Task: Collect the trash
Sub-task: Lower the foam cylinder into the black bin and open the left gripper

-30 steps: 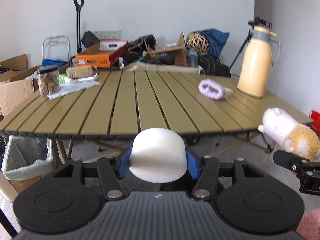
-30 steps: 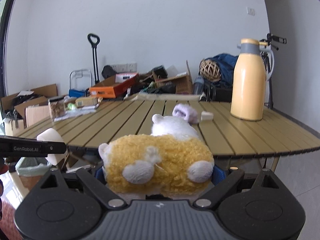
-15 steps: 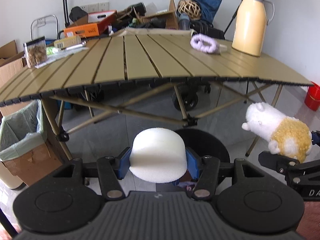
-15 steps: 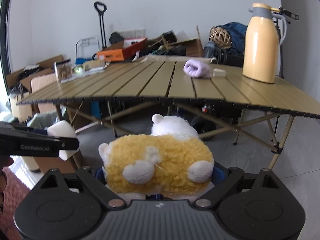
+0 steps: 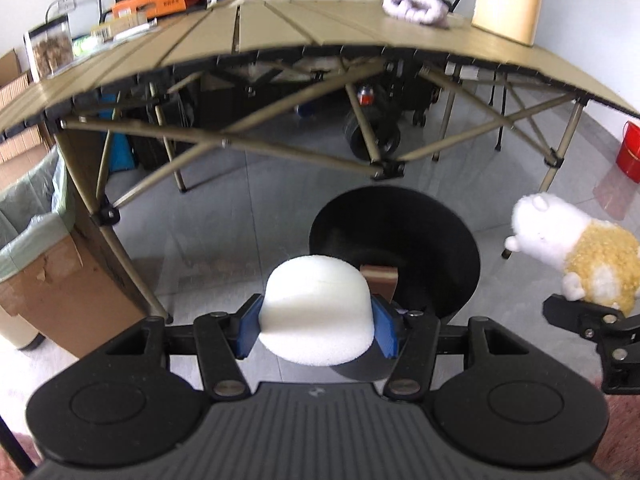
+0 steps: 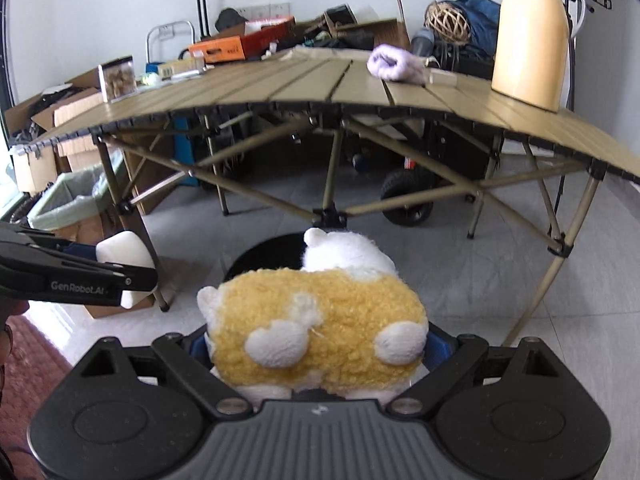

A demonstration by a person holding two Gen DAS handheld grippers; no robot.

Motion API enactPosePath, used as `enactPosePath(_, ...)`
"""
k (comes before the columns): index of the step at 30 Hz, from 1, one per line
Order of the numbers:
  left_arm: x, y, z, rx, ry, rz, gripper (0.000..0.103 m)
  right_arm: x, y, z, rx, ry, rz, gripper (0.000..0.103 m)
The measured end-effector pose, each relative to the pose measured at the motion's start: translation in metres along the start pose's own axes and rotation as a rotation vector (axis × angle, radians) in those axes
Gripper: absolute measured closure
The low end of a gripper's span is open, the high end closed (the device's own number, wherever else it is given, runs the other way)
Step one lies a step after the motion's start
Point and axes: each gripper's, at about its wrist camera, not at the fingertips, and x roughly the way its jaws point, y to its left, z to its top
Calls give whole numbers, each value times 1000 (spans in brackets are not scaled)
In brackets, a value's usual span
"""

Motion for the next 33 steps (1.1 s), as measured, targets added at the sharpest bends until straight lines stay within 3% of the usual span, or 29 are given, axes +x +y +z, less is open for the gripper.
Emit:
enactPosePath(12, 24, -6, 5, -1, 90, -24, 46, 16, -28, -16, 62, 71, -80, 9)
enactPosePath(33, 83, -73, 53, 103, 98, -107, 46, 45, -84, 10, 138, 43, -193, 9)
